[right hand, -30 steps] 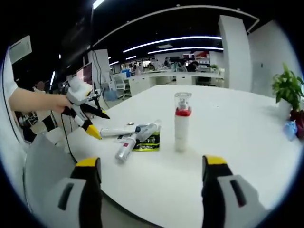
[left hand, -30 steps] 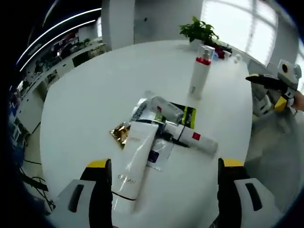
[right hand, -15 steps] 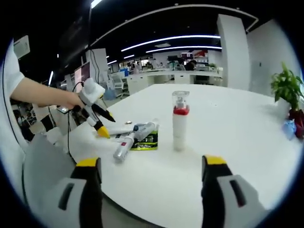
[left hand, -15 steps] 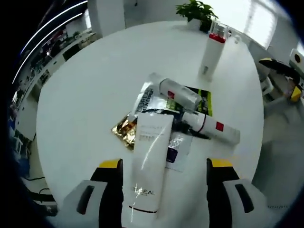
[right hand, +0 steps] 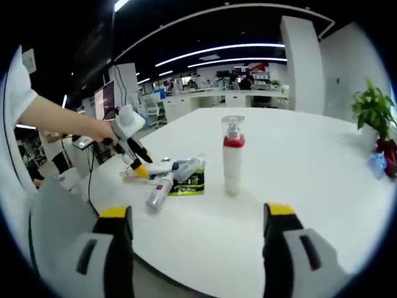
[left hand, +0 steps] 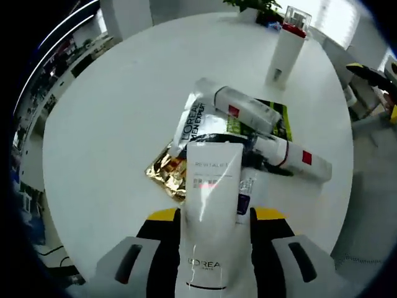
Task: Arrange the skincare products in the storage area until every visible bottle or jar stands upright without overlapping.
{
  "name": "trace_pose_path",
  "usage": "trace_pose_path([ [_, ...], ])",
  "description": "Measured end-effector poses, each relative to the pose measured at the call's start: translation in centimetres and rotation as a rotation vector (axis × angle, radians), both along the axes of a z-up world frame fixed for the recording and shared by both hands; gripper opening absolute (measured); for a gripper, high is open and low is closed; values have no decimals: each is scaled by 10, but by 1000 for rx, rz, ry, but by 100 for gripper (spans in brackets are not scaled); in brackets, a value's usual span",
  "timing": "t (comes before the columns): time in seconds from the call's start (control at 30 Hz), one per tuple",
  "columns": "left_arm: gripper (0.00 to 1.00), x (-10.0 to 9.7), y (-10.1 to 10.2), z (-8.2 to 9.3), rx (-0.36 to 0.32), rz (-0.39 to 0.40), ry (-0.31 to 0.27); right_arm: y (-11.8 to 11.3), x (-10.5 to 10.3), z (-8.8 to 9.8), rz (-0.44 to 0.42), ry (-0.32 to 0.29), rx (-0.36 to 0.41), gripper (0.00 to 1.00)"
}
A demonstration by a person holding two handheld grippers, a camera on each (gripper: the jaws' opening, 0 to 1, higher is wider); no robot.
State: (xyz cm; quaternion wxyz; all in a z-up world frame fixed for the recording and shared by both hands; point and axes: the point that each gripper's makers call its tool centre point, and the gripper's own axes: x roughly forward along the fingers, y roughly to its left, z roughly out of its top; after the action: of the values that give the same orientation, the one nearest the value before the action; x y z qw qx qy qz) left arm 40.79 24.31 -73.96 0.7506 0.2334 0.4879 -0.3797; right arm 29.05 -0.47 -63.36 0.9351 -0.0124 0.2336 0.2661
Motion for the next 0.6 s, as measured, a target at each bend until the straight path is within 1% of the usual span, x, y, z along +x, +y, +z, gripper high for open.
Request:
trace_pose_path([
  [0.1, 34, 0, 1, -3, 11, -10, 9, 0, 0, -1, -1, 4, -1, 87],
  [0.13, 32, 1, 3, -4, 27, -21, 3, 0, 1, -1, -2, 5, 0, 87],
  [0.17, 32, 2, 6, -5, 45, -36, -5, 0, 1, -1, -2, 5, 0, 87],
  [0.23, 31, 1, 4, -5, 28, -24, 11, 0, 0, -2, -1, 9, -1, 87],
  [0.4, 31, 1, 5, -6, 28, -32, 10, 2, 1, -3, 5, 13, -3, 87],
  [0.5, 31, 0, 4, -6, 28, -53, -7, 2, 0, -3, 10, 14, -2, 86],
  [0.6, 31, 2, 5, -6, 19, -37, -18, 4, 0, -3, 16, 14, -1, 85],
])
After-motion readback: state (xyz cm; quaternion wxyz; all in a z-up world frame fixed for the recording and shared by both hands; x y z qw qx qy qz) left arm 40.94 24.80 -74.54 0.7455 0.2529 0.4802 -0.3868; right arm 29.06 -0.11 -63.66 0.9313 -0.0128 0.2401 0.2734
